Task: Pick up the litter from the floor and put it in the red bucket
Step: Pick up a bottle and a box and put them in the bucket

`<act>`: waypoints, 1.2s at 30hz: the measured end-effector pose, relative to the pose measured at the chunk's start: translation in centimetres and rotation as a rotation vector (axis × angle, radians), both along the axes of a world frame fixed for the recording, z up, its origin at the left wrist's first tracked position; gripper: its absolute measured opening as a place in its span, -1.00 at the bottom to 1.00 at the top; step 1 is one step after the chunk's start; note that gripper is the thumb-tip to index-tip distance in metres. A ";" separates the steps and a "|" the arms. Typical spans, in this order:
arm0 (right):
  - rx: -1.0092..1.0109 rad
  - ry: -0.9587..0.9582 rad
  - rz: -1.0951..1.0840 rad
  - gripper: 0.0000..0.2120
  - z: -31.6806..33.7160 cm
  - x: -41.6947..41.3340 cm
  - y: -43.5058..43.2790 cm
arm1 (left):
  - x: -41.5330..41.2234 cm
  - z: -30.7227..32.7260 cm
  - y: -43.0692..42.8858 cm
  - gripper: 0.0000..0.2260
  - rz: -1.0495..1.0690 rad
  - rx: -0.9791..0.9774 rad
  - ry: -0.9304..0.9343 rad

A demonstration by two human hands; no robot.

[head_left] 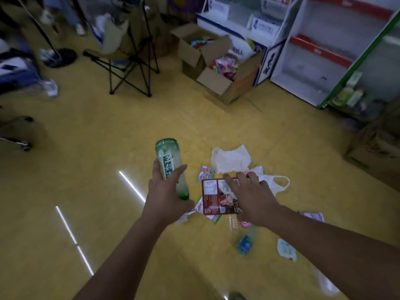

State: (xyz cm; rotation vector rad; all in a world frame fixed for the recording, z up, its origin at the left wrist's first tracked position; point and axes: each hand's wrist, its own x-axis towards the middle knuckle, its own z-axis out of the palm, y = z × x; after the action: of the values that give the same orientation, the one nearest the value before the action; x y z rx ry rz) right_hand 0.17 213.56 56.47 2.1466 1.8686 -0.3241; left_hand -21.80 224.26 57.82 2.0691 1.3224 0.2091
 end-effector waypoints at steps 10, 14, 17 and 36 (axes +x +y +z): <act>0.140 -0.017 0.188 0.10 11.3 -2.4 5.3 | -4.6 11.9 -1.1 -0.13 0.188 0.093 0.012; 0.172 -0.028 0.303 0.10 14.7 -4.2 6.1 | -6.7 14.5 -3.4 -0.13 0.290 0.097 0.040; 0.192 -0.012 0.376 0.09 16.4 -5.9 6.6 | -8.2 16.2 -4.8 -0.14 0.357 0.125 0.045; 0.290 -0.029 0.781 0.07 23.0 -21.9 8.0 | -22.6 22.0 -12.6 -0.14 0.733 0.248 0.052</act>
State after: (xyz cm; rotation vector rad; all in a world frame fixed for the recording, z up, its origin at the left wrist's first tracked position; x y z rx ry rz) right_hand -21.77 221.56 79.44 1.3652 2.6611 0.1548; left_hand -44.35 211.64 79.81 1.6886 2.1318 0.6642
